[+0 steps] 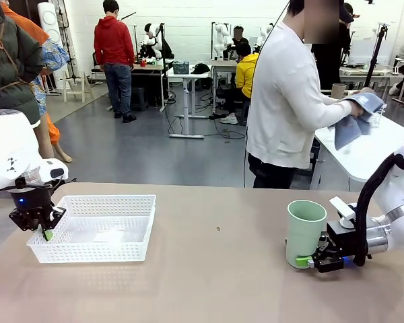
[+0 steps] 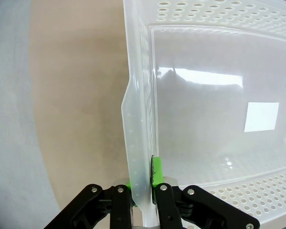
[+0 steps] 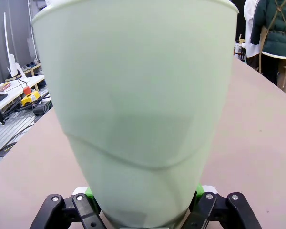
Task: Clean and organize the cups into the basket.
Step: Pick up the Organizing basket and move it to the center of the table, then pick up the Reusable plastic cup from the right side of the table and place it inside the Organizing basket.
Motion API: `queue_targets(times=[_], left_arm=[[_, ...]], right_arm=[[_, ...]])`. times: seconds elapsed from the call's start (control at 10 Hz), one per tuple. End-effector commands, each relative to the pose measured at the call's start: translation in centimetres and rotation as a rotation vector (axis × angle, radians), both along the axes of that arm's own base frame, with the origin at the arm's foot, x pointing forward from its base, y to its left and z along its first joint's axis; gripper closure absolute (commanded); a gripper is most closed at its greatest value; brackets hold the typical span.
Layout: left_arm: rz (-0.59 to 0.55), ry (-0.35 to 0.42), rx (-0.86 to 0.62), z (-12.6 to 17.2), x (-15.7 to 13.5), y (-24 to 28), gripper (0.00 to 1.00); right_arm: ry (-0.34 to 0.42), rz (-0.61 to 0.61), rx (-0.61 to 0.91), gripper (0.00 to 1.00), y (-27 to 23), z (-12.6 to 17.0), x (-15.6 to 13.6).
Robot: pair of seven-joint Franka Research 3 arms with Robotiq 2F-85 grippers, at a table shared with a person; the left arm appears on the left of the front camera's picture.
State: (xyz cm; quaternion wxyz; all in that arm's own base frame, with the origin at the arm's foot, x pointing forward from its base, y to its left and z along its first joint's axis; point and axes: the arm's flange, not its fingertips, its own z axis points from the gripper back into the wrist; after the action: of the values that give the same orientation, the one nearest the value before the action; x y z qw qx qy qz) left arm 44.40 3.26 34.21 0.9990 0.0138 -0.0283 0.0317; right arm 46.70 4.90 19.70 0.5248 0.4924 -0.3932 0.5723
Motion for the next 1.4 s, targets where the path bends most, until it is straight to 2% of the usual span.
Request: queue_targets(times=[0.0, 0.1, 0.3, 0.5, 0.7, 1.0, 1.3], left_arm=[[0.023, 0.015, 0.005, 0.1, 0.1, 0.0, 1.0], [0.052, 0.011, -0.014, -0.1, 0.1, -0.9, 1.0], [0.017, 0.034, -0.007, -0.3, -0.4, -4.4, 1.0], [0.002, 0.016, 0.018, 0.0, -0.3, -9.6, 1.0], [-0.005, 0.021, 0.046, -0.4, 0.1, -14.0, 1.0], [-0.036, 0.052, 0.073, -1.4, 0.7, -19.8, 1.0], [-0.088, 0.072, 0.091, -2.0, 1.0, -24.7, 1.0]], right_arm=[[0.014, 0.003, -0.014, 0.81, -0.1, -0.1, 0.1], [0.039, -0.068, -0.009, 1.0, 0.1, 1.3, -0.5], [0.075, -0.145, -0.008, 1.0, 1.0, 8.1, -2.7], [0.028, -0.229, 0.023, 1.0, 1.5, 16.0, -4.7], [0.013, -0.294, 0.051, 1.0, 1.3, 21.2, -6.1], [-0.034, -0.378, 0.068, 1.0, 1.2, 27.6, -8.5], [-0.055, -0.452, 0.083, 1.0, 1.0, 30.2, -9.6]])
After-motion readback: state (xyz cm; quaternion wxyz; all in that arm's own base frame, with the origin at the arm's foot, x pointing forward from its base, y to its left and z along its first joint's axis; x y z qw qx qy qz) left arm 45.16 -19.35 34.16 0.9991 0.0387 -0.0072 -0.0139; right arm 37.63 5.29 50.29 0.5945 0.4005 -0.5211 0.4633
